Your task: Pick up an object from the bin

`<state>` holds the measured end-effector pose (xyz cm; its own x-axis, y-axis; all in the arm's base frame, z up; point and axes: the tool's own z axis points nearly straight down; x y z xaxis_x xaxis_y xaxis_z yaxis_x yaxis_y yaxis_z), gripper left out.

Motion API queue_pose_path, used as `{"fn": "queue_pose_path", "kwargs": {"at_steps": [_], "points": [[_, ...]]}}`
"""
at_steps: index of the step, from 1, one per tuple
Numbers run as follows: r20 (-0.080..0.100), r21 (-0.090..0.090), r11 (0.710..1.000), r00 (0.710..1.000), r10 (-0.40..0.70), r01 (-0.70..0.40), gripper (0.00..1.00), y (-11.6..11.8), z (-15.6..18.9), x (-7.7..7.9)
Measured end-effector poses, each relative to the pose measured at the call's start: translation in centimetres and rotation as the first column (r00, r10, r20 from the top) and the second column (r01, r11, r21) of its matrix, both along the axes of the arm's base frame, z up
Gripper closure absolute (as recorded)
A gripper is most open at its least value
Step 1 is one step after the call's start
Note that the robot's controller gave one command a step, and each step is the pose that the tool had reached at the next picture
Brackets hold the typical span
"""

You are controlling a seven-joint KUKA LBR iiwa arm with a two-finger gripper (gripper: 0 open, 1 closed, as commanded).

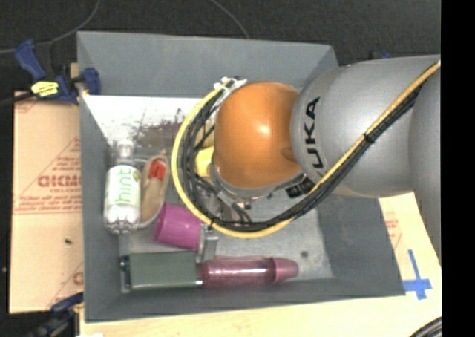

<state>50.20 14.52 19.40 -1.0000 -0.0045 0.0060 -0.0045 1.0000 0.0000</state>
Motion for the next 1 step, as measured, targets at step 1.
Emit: {"fn": "queue_pose_path", "kwargs": {"at_steps": [1], "points": [[0.008,0.001,1.000,1.000,-0.005,0.005,0.00,-0.10,0.41,0.20]]}}
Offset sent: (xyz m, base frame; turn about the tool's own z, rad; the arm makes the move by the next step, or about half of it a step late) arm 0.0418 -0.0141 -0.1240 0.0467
